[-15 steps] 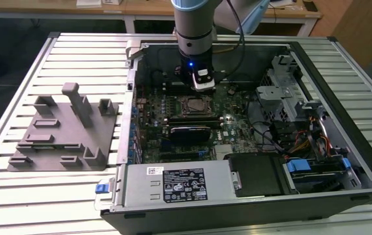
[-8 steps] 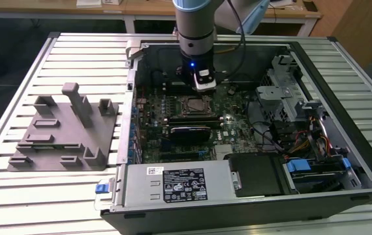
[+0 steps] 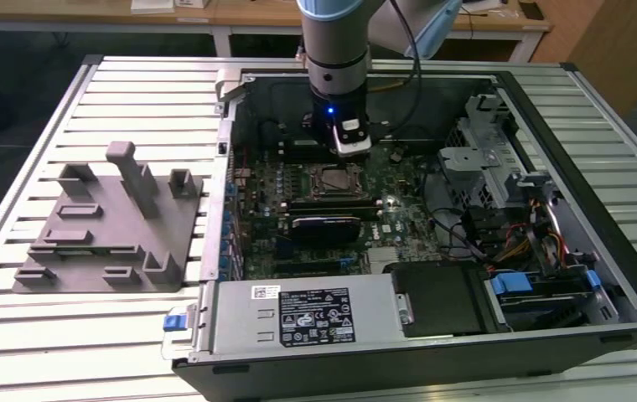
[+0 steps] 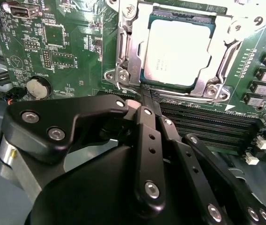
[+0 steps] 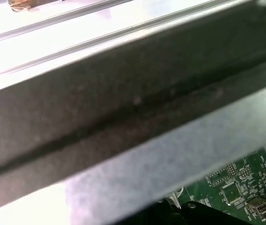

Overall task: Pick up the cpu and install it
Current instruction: 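Install the first cpu locking lever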

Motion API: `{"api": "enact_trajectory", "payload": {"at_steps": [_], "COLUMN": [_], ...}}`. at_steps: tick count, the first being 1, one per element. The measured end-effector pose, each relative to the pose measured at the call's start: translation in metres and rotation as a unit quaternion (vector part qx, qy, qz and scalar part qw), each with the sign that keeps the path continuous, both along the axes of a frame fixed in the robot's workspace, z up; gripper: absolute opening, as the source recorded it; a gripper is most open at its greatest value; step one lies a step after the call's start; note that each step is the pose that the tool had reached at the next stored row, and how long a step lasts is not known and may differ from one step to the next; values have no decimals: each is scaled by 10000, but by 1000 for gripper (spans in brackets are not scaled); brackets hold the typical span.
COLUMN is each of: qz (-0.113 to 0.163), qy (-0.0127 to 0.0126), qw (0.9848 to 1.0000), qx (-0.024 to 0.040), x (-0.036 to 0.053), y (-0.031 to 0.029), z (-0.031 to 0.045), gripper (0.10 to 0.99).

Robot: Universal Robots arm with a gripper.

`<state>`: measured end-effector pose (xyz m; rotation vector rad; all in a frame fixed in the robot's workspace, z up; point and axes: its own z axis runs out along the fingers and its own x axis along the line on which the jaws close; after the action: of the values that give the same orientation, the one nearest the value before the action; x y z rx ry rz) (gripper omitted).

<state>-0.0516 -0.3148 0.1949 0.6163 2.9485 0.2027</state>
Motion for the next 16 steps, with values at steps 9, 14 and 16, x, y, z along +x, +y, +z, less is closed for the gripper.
{"api": "enact_trajectory", "payload": {"at_steps": [9, 14, 16], "qz": [2, 2, 2], "qy": [0, 0, 0], "qw": [10000, 10000, 10000], "qx": [13, 13, 14], "x": [0, 0, 0], "y": [-1, -1, -1], "z": [49, 132, 134], "gripper": [106, 106, 106]}}
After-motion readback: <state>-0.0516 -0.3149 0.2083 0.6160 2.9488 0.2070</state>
